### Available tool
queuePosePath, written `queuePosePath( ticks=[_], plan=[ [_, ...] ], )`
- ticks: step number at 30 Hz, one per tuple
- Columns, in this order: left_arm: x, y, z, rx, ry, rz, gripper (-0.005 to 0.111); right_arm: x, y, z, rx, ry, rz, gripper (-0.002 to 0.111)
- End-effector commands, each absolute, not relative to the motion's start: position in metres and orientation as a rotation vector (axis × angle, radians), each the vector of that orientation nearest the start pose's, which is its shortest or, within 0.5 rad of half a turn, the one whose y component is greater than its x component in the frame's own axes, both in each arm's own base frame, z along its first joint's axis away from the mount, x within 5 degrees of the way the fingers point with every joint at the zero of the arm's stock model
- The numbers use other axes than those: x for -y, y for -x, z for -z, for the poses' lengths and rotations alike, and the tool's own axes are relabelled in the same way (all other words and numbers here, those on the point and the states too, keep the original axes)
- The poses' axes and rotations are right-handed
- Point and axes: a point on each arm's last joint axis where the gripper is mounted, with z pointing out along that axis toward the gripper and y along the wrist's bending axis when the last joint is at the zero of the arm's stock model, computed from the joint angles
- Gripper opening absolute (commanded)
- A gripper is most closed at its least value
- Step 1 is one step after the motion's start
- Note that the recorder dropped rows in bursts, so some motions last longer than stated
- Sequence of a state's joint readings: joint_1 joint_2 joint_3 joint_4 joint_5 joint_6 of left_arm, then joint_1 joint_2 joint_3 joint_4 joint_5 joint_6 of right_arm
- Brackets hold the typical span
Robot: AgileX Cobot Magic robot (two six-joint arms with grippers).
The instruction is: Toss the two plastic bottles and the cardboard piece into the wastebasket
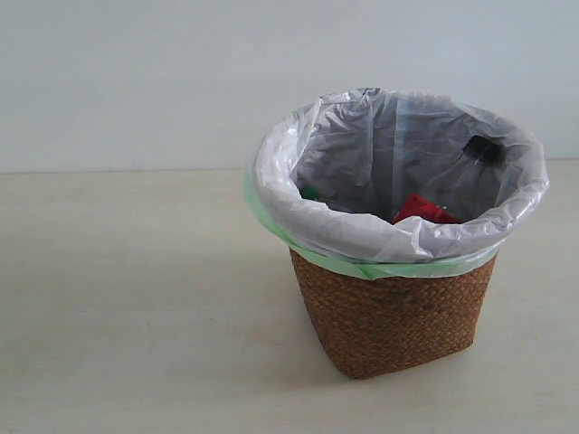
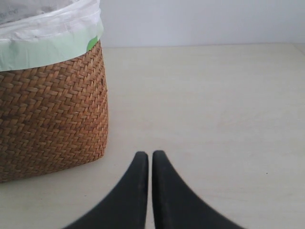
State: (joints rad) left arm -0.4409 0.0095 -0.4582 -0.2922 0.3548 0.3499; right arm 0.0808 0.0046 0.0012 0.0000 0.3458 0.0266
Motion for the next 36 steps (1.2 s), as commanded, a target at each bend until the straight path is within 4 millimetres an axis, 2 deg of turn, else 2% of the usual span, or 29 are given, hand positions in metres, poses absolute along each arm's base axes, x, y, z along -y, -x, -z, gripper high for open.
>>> queuePosePath(
  ticks=[1, 19, 25, 27, 31, 36],
  plan=[
    [0.014, -0.006, -0.325, -1.326, -0.429, 0.4, 0.008, -0.004, -0.053, -0.182, -1.824, 0.048, -0.068, 0.0],
    [0.014, -0.006, -0.325, -1.326, -0.429, 0.4, 0.008, -0.004, -0.053, -0.182, -1.824, 0.048, -0.068, 0.0],
    [0.015, -0.009, -0.319, -1.345, -0.438, 0.381, 0.008, -0.004, -0.053, -0.182, -1.824, 0.048, -0.068, 0.0],
    [0.013, -0.012, -0.316, -1.346, -0.464, 0.282, 0.008, -0.004, -0.053, -0.182, -1.824, 0.048, -0.068, 0.0],
    [0.005, -0.017, -0.313, -1.343, -0.509, -0.034, 0.008, -0.004, -0.053, -0.182, -1.824, 0.048, -0.068, 0.0],
    [0.002, -0.017, -0.313, -1.364, -0.448, -0.171, 0.008, -0.004, -0.053, -0.182, -1.824, 0.048, -0.068, 0.0]
  ],
)
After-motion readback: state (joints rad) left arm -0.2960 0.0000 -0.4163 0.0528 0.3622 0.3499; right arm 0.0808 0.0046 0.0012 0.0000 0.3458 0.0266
